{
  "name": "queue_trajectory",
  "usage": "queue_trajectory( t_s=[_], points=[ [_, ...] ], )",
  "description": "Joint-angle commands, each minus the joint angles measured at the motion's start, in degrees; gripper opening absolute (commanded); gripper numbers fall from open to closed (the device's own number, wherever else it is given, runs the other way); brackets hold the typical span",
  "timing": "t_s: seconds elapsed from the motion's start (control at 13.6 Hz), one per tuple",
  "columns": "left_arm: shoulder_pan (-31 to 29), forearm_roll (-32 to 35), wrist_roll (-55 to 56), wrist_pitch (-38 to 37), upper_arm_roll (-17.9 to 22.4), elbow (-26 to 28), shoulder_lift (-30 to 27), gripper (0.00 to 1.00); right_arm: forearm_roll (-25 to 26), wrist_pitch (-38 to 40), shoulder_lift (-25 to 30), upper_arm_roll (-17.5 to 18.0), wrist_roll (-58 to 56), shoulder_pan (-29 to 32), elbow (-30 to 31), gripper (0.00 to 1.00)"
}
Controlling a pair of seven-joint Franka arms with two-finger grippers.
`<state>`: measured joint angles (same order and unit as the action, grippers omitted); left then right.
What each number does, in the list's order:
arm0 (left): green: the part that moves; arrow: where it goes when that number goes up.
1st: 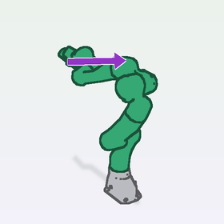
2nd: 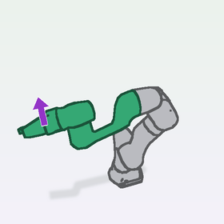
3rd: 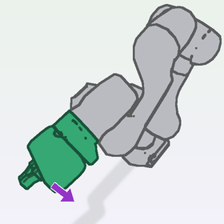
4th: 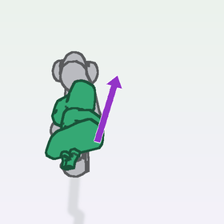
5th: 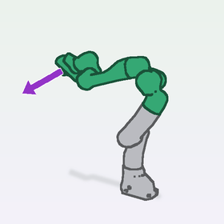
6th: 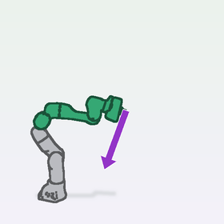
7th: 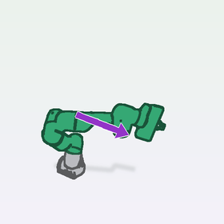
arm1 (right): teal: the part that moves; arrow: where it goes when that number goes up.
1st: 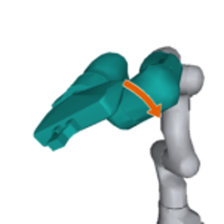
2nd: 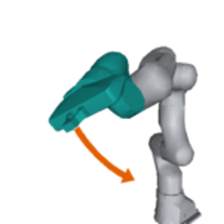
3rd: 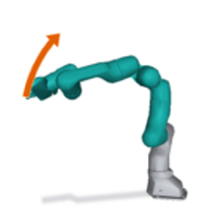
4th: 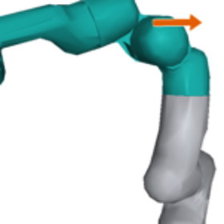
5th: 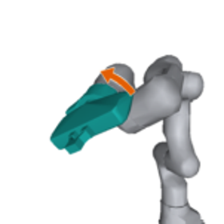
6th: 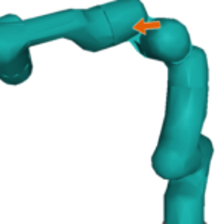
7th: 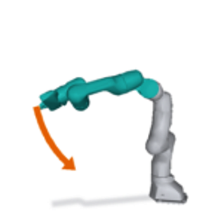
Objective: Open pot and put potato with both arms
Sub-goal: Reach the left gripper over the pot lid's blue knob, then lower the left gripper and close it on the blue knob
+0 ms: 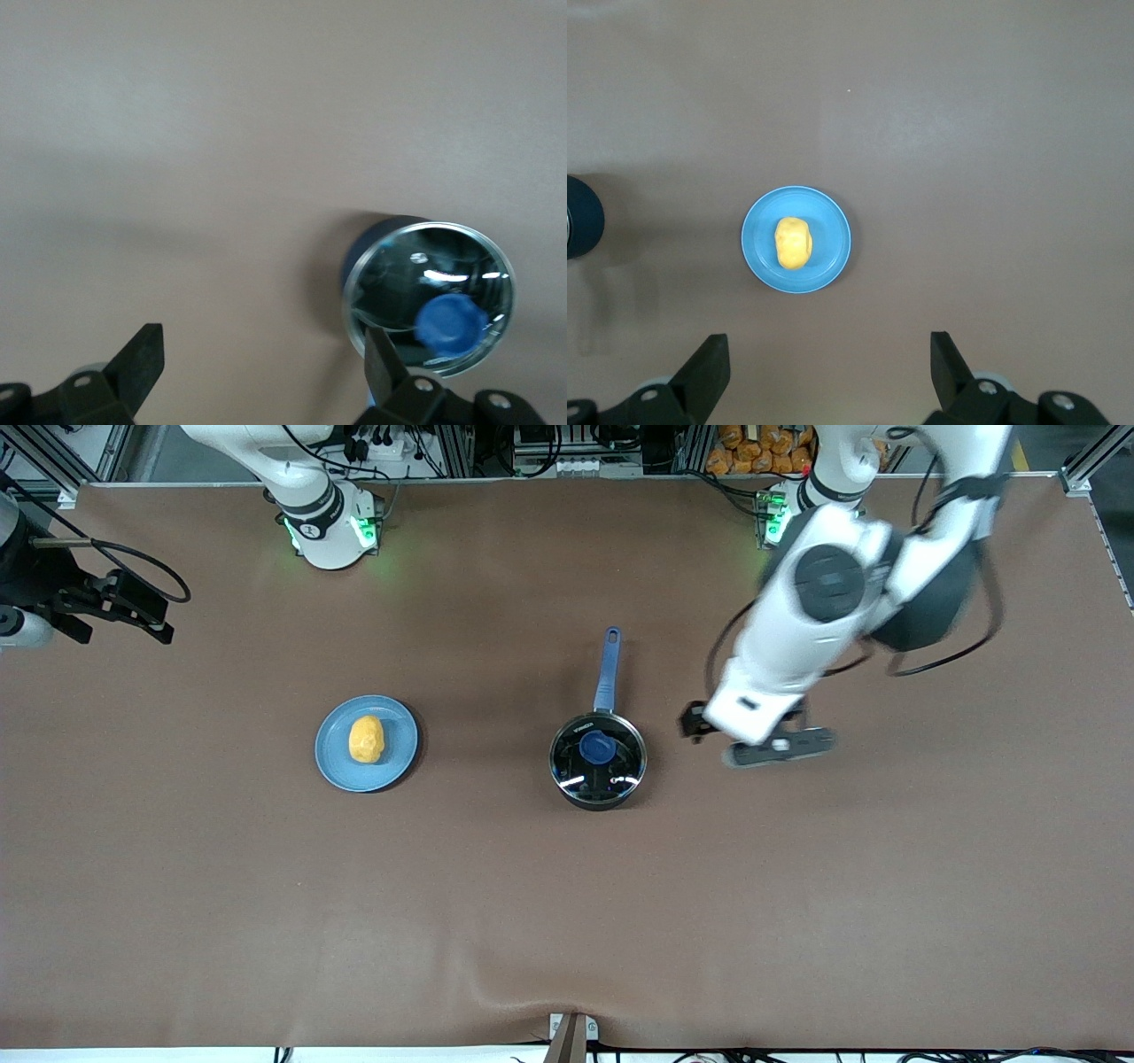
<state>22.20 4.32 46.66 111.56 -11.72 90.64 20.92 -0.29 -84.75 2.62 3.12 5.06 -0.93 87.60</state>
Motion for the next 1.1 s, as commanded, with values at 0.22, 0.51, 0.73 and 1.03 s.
queue_trajectory(
  t_s=[0.22, 0.51, 0.73, 1.03],
  points=[
    [4.3, 1.0, 5.9, 2.8, 0.2, -10.4, 11.9, 1.0, -1.5, 0.4, 0.5, 0.8, -0.4, 1.5, -0.2, 1.0],
    [8.8, 1.3, 11.6, 8.3, 1.0, -10.6, 16.0, 1.0, -1.5, 0.4, 0.4, 0.8, -0.4, 1.5, -0.2, 1.0],
    [10.1, 1.4, 13.1, 10.2, 1.0, -10.7, 17.0, 1.0, -1.6, 0.4, 0.4, 0.8, -0.4, 1.5, -0.1, 1.0],
    [10.8, 1.7, 12.7, 10.2, 1.0, -10.6, 18.4, 1.0, -1.6, 0.5, 0.4, 0.8, -0.4, 1.5, -0.1, 1.0]
  ],
)
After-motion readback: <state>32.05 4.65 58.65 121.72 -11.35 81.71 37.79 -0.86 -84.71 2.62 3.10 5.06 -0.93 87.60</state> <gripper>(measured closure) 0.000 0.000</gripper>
